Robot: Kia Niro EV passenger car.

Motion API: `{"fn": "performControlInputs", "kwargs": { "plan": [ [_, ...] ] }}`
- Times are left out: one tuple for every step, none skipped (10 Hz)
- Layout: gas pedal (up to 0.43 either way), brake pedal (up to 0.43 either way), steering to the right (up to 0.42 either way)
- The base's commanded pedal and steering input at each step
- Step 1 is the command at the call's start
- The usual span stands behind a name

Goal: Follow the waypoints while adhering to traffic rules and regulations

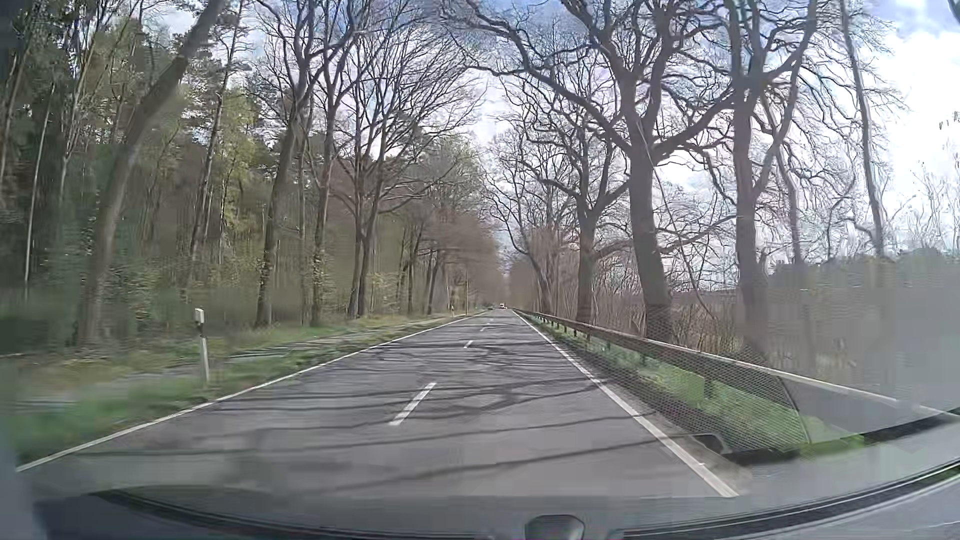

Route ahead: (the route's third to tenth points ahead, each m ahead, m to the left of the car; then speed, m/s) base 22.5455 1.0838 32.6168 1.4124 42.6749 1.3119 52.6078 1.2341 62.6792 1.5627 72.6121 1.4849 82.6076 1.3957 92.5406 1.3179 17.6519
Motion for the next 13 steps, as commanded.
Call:
{"fn": "performControlInputs", "kwargs": {
  "plan": [
    [0.087,0.0,0.001],
    [0.098,0.0,0.001],
    [0.098,0.0,0.001],
    [0.098,0.0,0.0],
    [0.098,0.0,0.0],
    [0.11,0.0,0.0],
    [0.11,0.0,0.0],
    [0.11,0.0,0.0],
    [0.11,0.0,0.0],
    [0.11,0.0,0.0],
    [0.11,0.0,0.0],
    [0.098,0.0,0.0],
    [0.079,0.0,0.0]
  ]
}}
